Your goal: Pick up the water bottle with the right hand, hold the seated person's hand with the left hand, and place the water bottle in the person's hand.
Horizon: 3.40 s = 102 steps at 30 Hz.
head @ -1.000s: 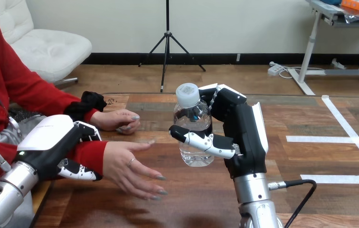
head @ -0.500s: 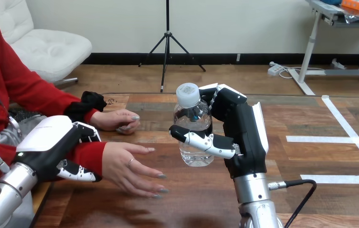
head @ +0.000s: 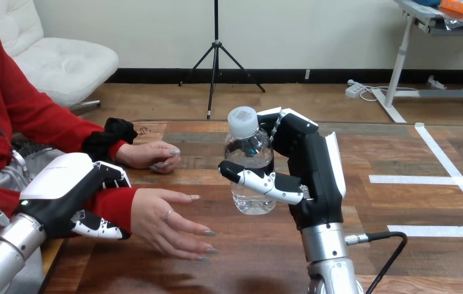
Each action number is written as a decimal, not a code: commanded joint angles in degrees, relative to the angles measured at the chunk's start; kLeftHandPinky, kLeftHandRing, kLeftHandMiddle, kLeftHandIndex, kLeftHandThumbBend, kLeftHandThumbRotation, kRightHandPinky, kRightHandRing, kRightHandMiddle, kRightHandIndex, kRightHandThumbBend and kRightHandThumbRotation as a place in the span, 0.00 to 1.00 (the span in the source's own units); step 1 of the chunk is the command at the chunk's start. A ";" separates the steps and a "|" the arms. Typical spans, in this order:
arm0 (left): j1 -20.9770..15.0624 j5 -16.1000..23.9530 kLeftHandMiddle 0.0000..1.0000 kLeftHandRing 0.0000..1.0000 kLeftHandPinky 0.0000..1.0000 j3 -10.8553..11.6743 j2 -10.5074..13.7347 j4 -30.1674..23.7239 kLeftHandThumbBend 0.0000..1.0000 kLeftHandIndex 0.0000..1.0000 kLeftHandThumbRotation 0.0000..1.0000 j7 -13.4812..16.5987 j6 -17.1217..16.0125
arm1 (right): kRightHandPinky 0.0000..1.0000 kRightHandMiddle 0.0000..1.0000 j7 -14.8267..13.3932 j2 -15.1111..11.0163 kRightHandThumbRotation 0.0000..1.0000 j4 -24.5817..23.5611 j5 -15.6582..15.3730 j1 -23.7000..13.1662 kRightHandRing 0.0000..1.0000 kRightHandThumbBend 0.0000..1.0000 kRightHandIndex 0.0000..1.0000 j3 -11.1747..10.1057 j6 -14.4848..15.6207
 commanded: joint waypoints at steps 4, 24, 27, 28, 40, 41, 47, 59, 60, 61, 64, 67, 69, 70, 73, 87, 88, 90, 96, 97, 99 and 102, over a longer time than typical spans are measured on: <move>-3.17 -2.43 0.45 0.35 0.28 1.73 -2.19 -5.80 0.73 0.48 0.10 -0.15 -3.37 | 0.36 0.46 -0.64 6.80 0.00 0.77 0.24 -6.49 0.42 0.80 0.44 -0.19 -2.34; -2.74 -3.10 0.44 0.35 0.28 2.98 -2.03 -7.63 0.71 0.48 0.11 -0.88 -5.11 | 0.35 0.45 0.81 8.84 0.00 2.44 1.88 -6.89 0.41 0.81 0.43 1.66 -1.49; -2.83 -3.01 0.44 0.35 0.29 3.09 -2.02 -7.71 0.70 0.48 0.10 -0.65 -5.62 | 0.34 0.45 0.88 9.03 0.00 2.93 1.92 -6.92 0.41 0.81 0.43 1.83 -1.76; -2.86 -2.97 0.44 0.35 0.29 3.11 -2.03 -7.71 0.70 0.48 0.10 -0.58 -5.72 | 0.34 0.45 0.89 9.07 0.00 3.06 1.94 -6.94 0.41 0.81 0.43 1.86 -1.84; -3.78 -2.59 0.45 0.36 0.30 3.17 -2.23 -8.26 0.69 0.48 0.11 -0.31 -5.14 | 0.34 0.45 1.37 10.23 0.00 4.87 2.40 -7.16 0.40 0.80 0.43 2.30 -3.25; -3.91 -2.62 0.45 0.36 0.30 3.17 -2.27 -8.28 0.69 0.48 0.12 -0.43 -5.09 | 0.34 0.45 1.45 10.37 0.00 4.95 2.46 -7.15 0.40 0.80 0.43 2.39 -3.43; -4.68 -2.30 0.45 0.36 0.29 2.96 -2.65 -8.11 0.68 0.49 0.13 -0.16 -5.19 | 0.34 0.45 1.68 11.02 0.00 5.07 2.76 -6.99 0.40 0.80 0.43 2.67 -3.62; -6.01 -2.30 0.45 0.36 0.29 2.73 -3.80 -8.73 0.67 0.48 0.16 -1.02 -4.22 | 0.34 0.44 2.60 12.46 0.00 5.73 3.86 -6.93 0.39 0.81 0.43 3.02 -4.97; -6.08 -2.33 0.45 0.36 0.29 2.75 -3.87 -8.80 0.67 0.48 0.17 -1.05 -4.17 | 0.33 0.44 2.72 12.62 0.00 5.84 4.02 -6.95 0.39 0.81 0.43 3.03 -5.15; -6.14 -2.35 0.45 0.36 0.29 2.78 -3.92 -8.84 0.67 0.49 0.17 -1.08 -4.14 | 0.33 0.44 2.80 12.73 0.00 5.94 4.13 -6.98 0.39 0.81 0.43 3.02 -5.26; -6.37 -2.69 0.45 0.36 0.29 2.87 -4.40 -9.17 0.67 0.49 0.17 -1.68 -3.63 | 0.33 0.43 2.82 13.17 0.00 6.09 4.20 -6.90 0.39 0.81 0.43 3.08 -5.53; -6.48 -2.80 0.45 0.36 0.29 3.00 -4.41 -9.54 0.68 0.49 0.17 -1.78 -3.63 | 0.33 0.43 3.37 13.55 0.00 6.17 4.63 -6.71 0.39 0.81 0.42 3.27 -5.55; -6.67 -2.93 0.46 0.36 0.29 3.07 -4.51 -9.90 0.68 0.49 0.17 -2.07 -3.49 | 0.33 0.43 3.50 13.89 0.00 6.46 4.79 -6.65 0.39 0.81 0.42 3.35 -5.77; -6.72 -2.97 0.46 0.37 0.29 3.09 -4.54 -9.99 0.68 0.49 0.17 -2.16 -3.44 | 0.33 0.43 3.53 13.98 0.00 6.56 4.83 -6.65 0.39 0.81 0.42 3.37 -5.84; -7.01 -3.40 0.46 0.37 0.29 3.21 -4.64 -10.21 0.68 0.50 0.16 -2.94 -3.47 | 0.33 0.43 3.75 14.49 0.00 7.05 5.19 -6.70 0.39 0.82 0.42 3.46 -6.32; -8.16 -1.81 0.47 0.38 0.31 3.02 -5.44 -12.61 0.70 0.50 0.06 -1.87 -2.24 | 0.33 0.43 5.22 16.61 0.00 9.81 6.28 -7.46 0.39 0.81 0.42 4.02 -7.77; -8.21 -1.87 0.47 0.38 0.31 3.02 -5.50 -12.66 0.70 0.50 0.05 -2.01 -2.22 | 0.33 0.43 5.17 16.69 0.00 9.93 6.20 -7.52 0.38 0.81 0.42 4.03 -7.84; -8.43 -1.94 0.47 0.38 0.31 2.95 -5.75 -12.73 0.70 0.50 0.04 -2.30 -2.16 | 0.33 0.43 4.68 16.95 0.00 10.31 5.66 -7.75 0.39 0.81 0.42 4.07 -8.15; -8.80 -2.03 0.47 0.38 0.31 2.91 -6.49 -13.49 0.66 0.50 0.01 -2.92 -1.44 | 0.34 0.43 4.66 17.78 0.00 11.15 5.67 -8.28 0.39 0.82 0.42 4.25 -8.85; -8.83 -2.08 0.47 0.38 0.31 2.92 -6.60 -13.54 0.66 0.50 0.01 -3.01 -1.37 | 0.34 0.43 4.72 17.86 0.00 11.24 5.74 -8.33 0.39 0.82 0.42 4.29 -8.91; -8.98 -2.14 0.47 0.38 0.31 2.91 -6.90 -13.87 0.64 0.50 0.01 -3.38 -0.89 | 0.33 0.43 5.06 18.20 0.00 11.23 6.10 -8.32 0.39 0.83 0.42 4.45 -8.77; -9.12 -2.07 0.47 0.37 0.31 2.87 -7.20 -14.36 0.63 0.49 0.00 -3.61 -0.50 | 0.33 0.43 5.03 18.44 0.00 11.26 5.98 -8.23 0.39 0.83 0.42 4.70 -8.61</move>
